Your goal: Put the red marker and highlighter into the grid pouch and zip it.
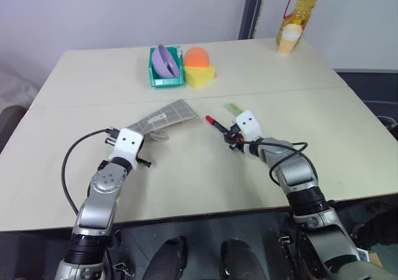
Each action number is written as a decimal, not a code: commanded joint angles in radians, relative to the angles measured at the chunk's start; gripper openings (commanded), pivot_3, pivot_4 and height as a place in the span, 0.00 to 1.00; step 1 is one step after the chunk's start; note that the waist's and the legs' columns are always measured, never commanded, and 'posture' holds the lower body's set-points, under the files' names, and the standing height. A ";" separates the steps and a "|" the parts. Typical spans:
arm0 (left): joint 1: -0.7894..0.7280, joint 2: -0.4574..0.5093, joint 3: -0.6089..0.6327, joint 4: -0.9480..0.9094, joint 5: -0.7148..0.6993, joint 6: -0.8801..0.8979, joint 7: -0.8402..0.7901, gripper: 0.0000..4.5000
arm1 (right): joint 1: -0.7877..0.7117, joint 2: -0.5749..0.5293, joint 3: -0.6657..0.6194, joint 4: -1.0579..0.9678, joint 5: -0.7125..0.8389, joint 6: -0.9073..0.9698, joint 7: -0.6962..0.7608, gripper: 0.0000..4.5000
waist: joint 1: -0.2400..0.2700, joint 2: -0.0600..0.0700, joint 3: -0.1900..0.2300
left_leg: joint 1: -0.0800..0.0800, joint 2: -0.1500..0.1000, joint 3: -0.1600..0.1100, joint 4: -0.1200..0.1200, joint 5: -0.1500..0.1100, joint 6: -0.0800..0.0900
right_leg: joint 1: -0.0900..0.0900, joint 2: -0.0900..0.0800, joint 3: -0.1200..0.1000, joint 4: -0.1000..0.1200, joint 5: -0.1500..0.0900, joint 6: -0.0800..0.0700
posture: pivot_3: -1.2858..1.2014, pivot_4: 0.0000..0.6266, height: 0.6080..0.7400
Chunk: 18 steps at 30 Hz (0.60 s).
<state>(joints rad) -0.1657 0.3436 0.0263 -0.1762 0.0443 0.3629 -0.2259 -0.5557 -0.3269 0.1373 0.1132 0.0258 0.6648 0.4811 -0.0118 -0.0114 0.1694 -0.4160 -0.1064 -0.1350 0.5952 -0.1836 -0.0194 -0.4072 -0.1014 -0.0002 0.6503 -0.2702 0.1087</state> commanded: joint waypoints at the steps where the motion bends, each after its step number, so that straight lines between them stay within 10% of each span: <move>1: -0.023 0.006 0.029 -0.008 -0.009 -0.019 0.003 0.00 | 0.005 -0.030 -0.011 -0.072 0.012 -0.032 0.029 0.09 | 0.001 0.000 0.000 | 0.000 0.000 0.000 0.000 0.000 0.000 | 0.000 0.000 0.000 0.000 0.000 0.000 | 0.52 0.24 1.00; 8: -0.070 0.032 0.019 0.046 -0.018 -0.043 -0.032 0.00 | 0.075 -0.223 0.034 -0.254 0.016 -0.242 0.247 0.09 | 0.000 0.000 0.000 | -0.002 0.000 0.000 0.000 0.000 0.000 | 0.000 0.000 -0.001 -0.001 0.000 0.001 | 0.52 0.24 1.00; 18: -0.099 0.028 -0.001 0.073 -0.018 -0.063 -0.053 0.00 | 0.085 -0.204 0.066 -0.311 0.015 -0.238 0.255 0.09 | 0.002 -0.001 0.001 | -0.002 0.000 0.000 0.001 0.000 0.000 | 0.000 -0.001 -0.001 -0.001 0.000 0.001 | 0.52 0.24 1.00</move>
<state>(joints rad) -0.2487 0.3708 0.0212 -0.0823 0.0276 0.3222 -0.2776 -0.4518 -0.5382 0.2117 -0.1740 0.0428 0.4345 0.7510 -0.0099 -0.0121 0.1703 -0.4178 -0.1065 -0.1351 0.5962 -0.1836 -0.0194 -0.4074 -0.1022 -0.0012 0.6492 -0.2704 0.1092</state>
